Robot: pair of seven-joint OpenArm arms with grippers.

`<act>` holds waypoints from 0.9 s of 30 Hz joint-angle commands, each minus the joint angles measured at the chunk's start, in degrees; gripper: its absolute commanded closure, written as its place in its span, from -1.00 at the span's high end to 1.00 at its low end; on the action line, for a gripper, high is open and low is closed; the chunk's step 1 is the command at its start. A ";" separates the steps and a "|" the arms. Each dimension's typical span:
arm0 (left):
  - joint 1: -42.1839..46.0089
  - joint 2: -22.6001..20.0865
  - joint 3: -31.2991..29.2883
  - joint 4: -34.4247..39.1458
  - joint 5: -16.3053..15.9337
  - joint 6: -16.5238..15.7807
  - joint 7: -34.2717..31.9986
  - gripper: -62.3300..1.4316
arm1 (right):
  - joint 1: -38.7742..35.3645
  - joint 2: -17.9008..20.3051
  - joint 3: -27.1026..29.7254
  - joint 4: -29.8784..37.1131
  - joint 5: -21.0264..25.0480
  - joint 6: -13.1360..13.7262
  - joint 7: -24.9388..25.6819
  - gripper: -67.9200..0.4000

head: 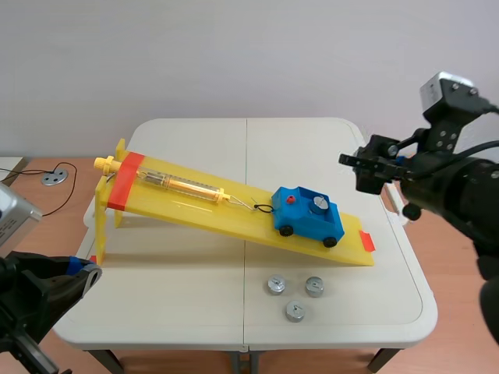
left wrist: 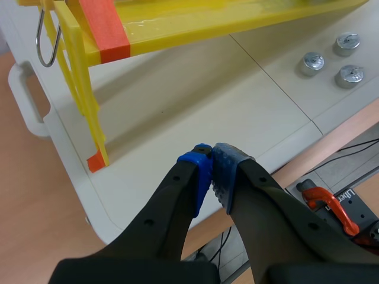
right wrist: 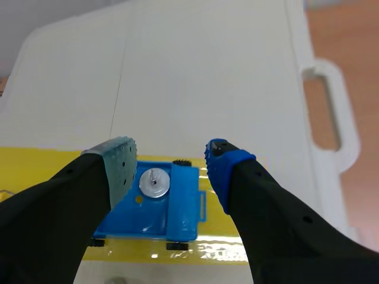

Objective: Place the four metal weights on the blue cart on the ramp.

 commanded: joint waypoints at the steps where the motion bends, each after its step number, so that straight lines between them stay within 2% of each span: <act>1: -1.14 0.61 -0.37 2.60 -2.97 -1.05 -5.92 -0.87 | 0.94 4.96 -0.55 9.62 3.82 2.97 5.73 -0.18; 20: -1.14 0.61 -0.37 2.60 -2.97 -1.05 -5.92 -0.87 | -18.91 22.53 -0.59 27.91 4.09 6.99 0.26 -0.12; 23: -1.14 0.61 -0.37 2.60 -2.97 -1.05 -5.92 -0.87 | -21.16 24.20 -0.59 28.33 4.04 7.13 0.13 -0.10; 27: -1.14 0.61 -0.37 2.60 -2.97 -1.05 -5.92 -0.87 | -22.91 24.44 -0.98 28.26 4.04 7.48 0.02 -0.08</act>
